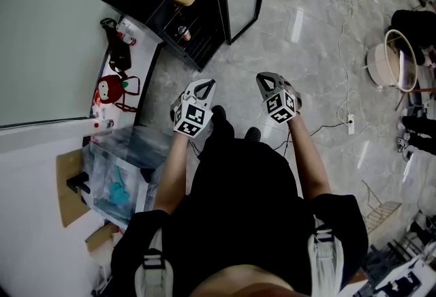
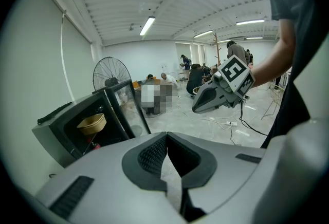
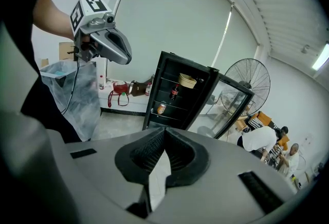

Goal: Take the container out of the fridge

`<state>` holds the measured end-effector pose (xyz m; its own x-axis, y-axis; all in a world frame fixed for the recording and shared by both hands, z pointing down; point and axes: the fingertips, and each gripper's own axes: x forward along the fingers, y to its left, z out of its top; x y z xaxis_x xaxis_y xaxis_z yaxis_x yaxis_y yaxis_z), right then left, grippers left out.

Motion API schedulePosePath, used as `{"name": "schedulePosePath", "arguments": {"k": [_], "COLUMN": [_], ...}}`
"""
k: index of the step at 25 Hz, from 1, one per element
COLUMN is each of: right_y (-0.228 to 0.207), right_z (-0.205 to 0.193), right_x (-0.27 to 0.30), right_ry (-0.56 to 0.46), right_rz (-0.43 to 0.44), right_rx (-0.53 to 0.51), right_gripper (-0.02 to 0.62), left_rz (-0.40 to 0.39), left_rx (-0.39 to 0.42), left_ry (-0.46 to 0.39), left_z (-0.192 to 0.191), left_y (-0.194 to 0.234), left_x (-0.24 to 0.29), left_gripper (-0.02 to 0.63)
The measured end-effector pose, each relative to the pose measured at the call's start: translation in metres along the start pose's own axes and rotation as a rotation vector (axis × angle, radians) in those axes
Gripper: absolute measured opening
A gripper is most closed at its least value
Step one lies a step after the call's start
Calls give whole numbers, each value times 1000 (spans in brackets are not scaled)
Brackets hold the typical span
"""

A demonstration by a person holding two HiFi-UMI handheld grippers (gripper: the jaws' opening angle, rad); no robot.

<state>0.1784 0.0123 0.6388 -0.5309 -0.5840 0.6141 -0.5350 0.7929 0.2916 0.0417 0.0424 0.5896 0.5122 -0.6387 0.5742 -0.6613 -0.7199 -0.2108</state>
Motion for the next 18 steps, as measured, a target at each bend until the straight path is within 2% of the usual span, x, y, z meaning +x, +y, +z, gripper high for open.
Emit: {"name": "schedulePosePath", "arguments": {"k": [11,18], "right_y": [-8,-12], "right_z": [36,38], "right_x": [47,61], "right_ry": [13,41], "right_rz": [-16,-42], "right_rx": [4,30], "right_gripper": [-2,-2], "left_rz": [-32,-66], "left_rx": [20,43], "left_ry": [-7,-20], "left_z": [-12,-15], "left_y": [53,71], "left_x": [11,19], "left_gripper": [20,20]}}
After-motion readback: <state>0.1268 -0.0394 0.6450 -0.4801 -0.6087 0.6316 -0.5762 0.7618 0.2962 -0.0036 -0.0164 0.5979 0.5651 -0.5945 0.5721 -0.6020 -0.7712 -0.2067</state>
